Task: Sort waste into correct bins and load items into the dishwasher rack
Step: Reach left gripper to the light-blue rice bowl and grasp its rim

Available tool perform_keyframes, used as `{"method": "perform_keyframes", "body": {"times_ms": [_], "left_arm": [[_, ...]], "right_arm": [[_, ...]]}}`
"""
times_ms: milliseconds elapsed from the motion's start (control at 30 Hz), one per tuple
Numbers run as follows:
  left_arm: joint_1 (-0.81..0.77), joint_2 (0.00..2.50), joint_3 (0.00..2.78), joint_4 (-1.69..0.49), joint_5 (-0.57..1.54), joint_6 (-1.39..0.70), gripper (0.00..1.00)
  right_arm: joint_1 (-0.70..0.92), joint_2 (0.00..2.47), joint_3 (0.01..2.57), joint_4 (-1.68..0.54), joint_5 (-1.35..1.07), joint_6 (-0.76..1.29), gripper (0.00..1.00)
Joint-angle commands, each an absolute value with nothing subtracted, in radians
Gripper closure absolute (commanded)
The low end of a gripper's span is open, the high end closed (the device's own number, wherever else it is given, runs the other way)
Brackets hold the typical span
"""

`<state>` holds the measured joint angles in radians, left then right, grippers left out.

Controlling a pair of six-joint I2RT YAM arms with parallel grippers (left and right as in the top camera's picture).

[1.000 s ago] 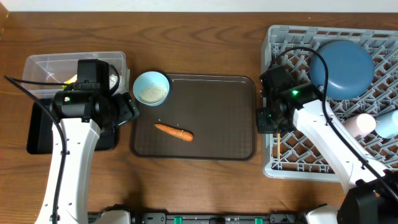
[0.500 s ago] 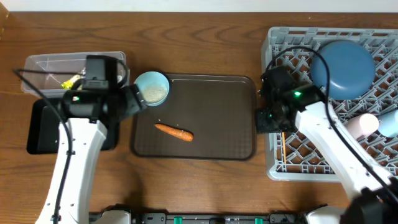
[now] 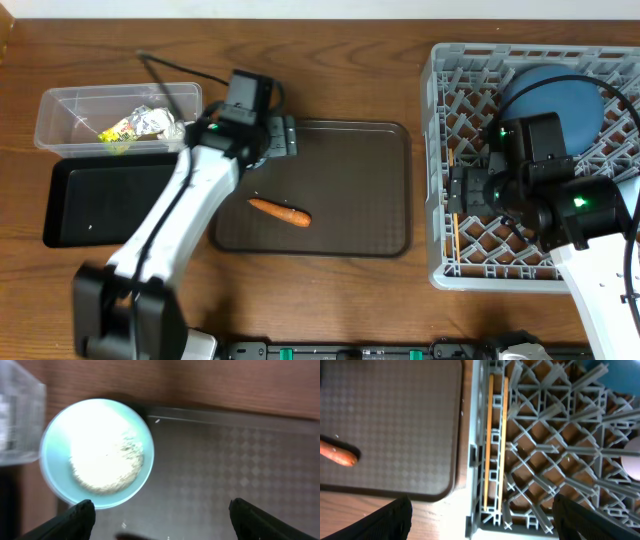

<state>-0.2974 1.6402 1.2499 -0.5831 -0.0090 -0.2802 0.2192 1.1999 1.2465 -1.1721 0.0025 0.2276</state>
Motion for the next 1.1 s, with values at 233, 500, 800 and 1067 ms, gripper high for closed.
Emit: {"method": "perform_keyframes", "body": {"times_ms": [233,500,800,1067], "left_arm": [[-0.314,1.863,1.252,-0.468,-0.042,-0.259,0.13],[-0.314,1.949,1.252,-0.410,-0.042,-0.259,0.29],[-0.314,1.954,1.252,-0.411,-0.042,-0.259,0.63],[-0.314,1.954,1.252,-0.440,-0.041,-0.266,0.77]], "right_arm": [[0.203,1.218,1.252,-1.222,0.030,0.193,0.17],[0.203,1.220,1.242,-1.230,0.030,0.193,0.18],[0.203,1.221,1.242,-1.231,0.030,0.193,0.21],[0.203,1.221,1.242,-1.240,0.030,0.193,0.25]]}}
